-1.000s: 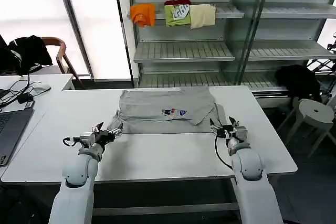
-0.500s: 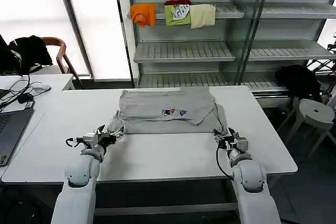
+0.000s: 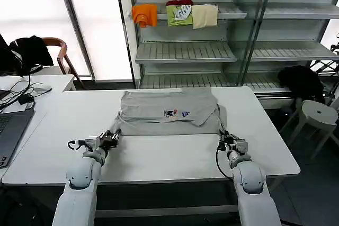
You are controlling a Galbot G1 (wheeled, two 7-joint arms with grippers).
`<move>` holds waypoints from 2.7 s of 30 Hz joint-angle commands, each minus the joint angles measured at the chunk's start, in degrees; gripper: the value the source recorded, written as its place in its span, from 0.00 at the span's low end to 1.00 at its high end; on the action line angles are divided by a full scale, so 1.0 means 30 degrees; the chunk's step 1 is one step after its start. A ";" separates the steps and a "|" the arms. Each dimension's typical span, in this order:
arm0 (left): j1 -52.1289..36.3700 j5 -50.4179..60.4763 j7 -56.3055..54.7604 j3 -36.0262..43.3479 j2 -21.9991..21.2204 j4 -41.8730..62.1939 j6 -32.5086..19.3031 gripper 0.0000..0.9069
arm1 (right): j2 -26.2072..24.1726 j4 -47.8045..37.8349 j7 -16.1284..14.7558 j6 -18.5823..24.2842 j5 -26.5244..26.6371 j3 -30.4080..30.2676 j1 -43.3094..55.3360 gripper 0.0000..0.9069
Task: Fold and organize the clothes.
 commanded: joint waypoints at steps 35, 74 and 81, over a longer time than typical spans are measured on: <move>1.3085 -0.5763 -0.1188 -0.4235 0.0889 -1.1287 0.0205 0.00 | -0.0676 1.1442 0.0627 -0.1202 0.0445 -0.1052 -1.0745 0.00; -0.1168 -0.1882 0.0923 -0.0002 0.2170 -0.2374 0.0237 1.00 | 0.1666 -0.4177 0.1057 -0.1202 0.0895 -0.3064 0.7660 1.00; -0.4423 -0.1450 0.0937 0.0443 0.2216 0.2021 0.0203 1.00 | 0.3052 -0.9350 0.0910 -0.0783 -0.0186 -0.2442 1.0618 1.00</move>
